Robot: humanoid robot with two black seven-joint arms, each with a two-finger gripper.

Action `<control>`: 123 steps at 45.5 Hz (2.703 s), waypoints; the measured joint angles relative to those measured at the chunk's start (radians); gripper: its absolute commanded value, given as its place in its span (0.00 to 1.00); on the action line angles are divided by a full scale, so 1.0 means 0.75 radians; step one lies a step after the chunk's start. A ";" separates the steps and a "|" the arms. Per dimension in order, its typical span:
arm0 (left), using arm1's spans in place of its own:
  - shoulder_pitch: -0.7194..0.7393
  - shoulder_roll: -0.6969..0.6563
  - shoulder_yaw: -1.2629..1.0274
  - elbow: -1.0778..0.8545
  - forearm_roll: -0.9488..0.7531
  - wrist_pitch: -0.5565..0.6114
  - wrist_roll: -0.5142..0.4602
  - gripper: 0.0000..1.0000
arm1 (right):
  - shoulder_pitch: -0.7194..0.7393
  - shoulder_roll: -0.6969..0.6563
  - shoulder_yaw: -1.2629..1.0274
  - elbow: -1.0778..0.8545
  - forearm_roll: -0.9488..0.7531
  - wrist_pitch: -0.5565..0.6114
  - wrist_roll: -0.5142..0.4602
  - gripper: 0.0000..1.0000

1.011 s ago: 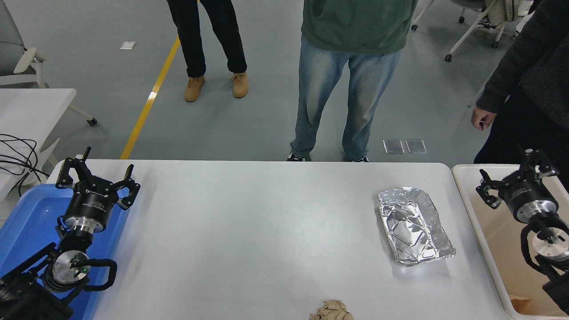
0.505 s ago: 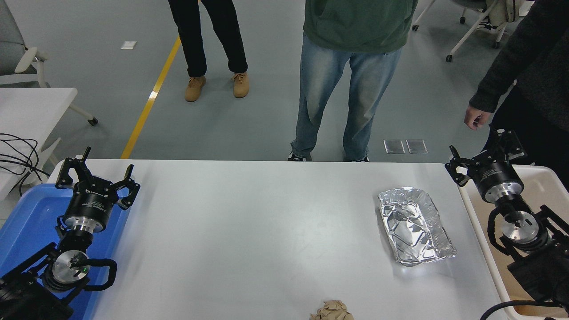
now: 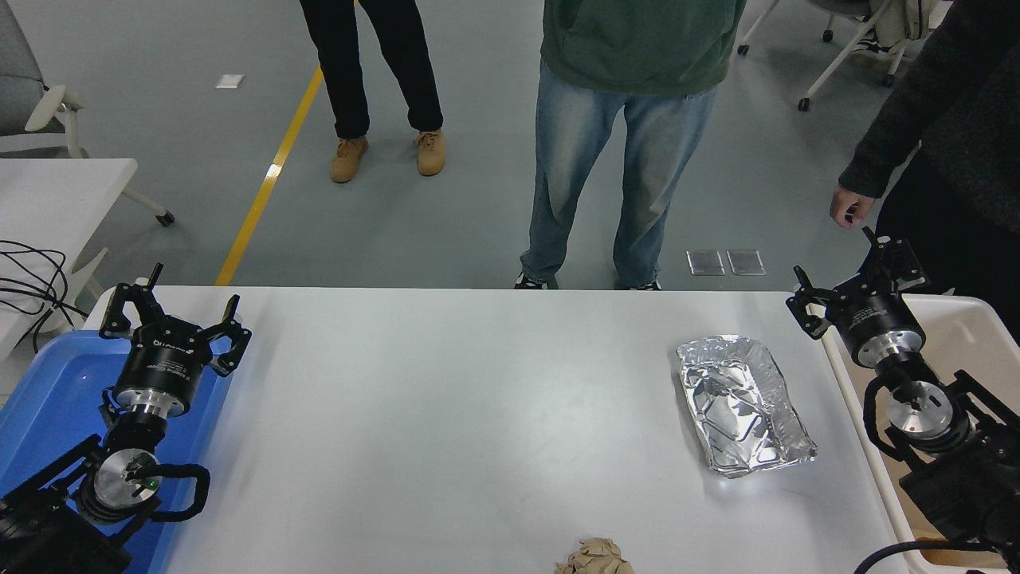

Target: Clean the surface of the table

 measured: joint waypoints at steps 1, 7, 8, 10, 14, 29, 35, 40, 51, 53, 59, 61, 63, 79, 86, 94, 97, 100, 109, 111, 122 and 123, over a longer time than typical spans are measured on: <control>0.000 0.000 0.000 0.000 0.000 0.000 0.000 0.99 | 0.000 -0.002 -0.007 0.001 0.000 0.000 0.000 0.99; 0.000 0.000 0.000 0.000 0.000 0.000 0.000 0.99 | -0.003 -0.024 -0.045 0.005 0.001 0.000 -0.002 0.99; 0.000 0.000 0.000 0.000 0.000 0.000 0.000 0.99 | -0.003 -0.030 -0.054 0.008 0.001 0.000 -0.002 0.99; 0.000 0.000 0.000 0.000 0.000 0.000 0.000 0.99 | -0.005 -0.045 -0.071 0.015 0.001 0.000 -0.002 0.99; 0.000 0.000 0.000 0.000 0.000 0.000 0.000 0.99 | -0.008 -0.082 -0.112 0.037 -0.001 0.002 -0.003 0.99; 0.000 0.000 0.000 0.000 0.000 0.000 0.000 0.99 | 0.035 -0.366 -0.404 0.324 -0.031 -0.003 -0.015 0.99; 0.000 0.000 0.000 0.000 0.000 0.000 0.000 0.99 | 0.135 -0.489 -0.595 0.463 -0.095 -0.004 -0.022 0.99; 0.000 0.000 0.000 0.000 0.000 0.000 0.000 0.99 | 0.220 -0.569 -0.753 0.557 -0.168 -0.005 -0.026 0.99; 0.000 0.000 0.000 0.000 0.000 0.000 0.000 0.99 | 0.399 -0.667 -1.035 0.706 -0.427 -0.036 -0.061 0.99; 0.000 0.000 0.000 0.000 0.000 0.000 0.000 0.99 | 0.418 -0.672 -1.066 0.721 -0.485 -0.041 -0.087 0.99; 0.000 0.000 0.000 0.000 0.000 0.000 0.000 0.99 | 0.454 -0.675 -1.112 0.750 -0.696 -0.054 -0.181 0.99; 0.000 0.000 0.000 0.000 0.000 0.000 0.000 0.99 | 0.463 -0.675 -1.121 0.758 -0.757 -0.057 -0.216 0.99; 0.000 0.000 0.000 0.000 0.000 0.000 0.000 0.99 | 0.471 -0.674 -1.128 0.768 -0.787 -0.060 -0.238 0.99; 0.000 0.000 0.000 0.000 0.000 0.000 0.000 0.99 | 0.668 -0.606 -1.379 0.840 -0.976 -0.084 -0.321 0.99; 0.000 0.000 0.000 0.000 0.000 0.000 0.000 0.99 | 0.758 -0.516 -1.563 0.807 -0.926 -0.141 -0.333 0.99; 0.000 0.000 0.000 0.000 -0.001 0.000 0.000 0.99 | 0.841 -0.412 -1.761 0.749 -0.805 -0.182 -0.339 0.97; 0.000 0.000 0.000 0.000 0.000 0.000 0.000 0.99 | 0.865 -0.371 -1.842 0.725 -0.785 -0.202 -0.339 0.97; 0.000 0.000 0.000 0.000 0.000 0.000 0.000 0.99 | 0.879 -0.340 -1.906 0.691 -0.797 -0.218 -0.339 0.97; 0.000 0.000 0.000 0.000 0.000 0.000 0.000 0.99 | 0.882 -0.290 -2.005 0.615 -0.936 -0.251 -0.335 0.97; 0.000 0.000 0.000 0.000 0.000 0.000 0.000 0.99 | 0.874 -0.283 -2.019 0.596 -0.969 -0.257 -0.335 0.98; 0.000 0.000 0.000 0.000 0.000 0.000 0.000 0.99 | 0.832 -0.269 -2.064 0.528 -1.082 -0.303 -0.335 0.99; 0.000 0.000 0.000 0.000 0.000 0.000 0.000 0.99 | 0.826 -0.270 -2.067 0.525 -1.094 -0.307 -0.334 0.99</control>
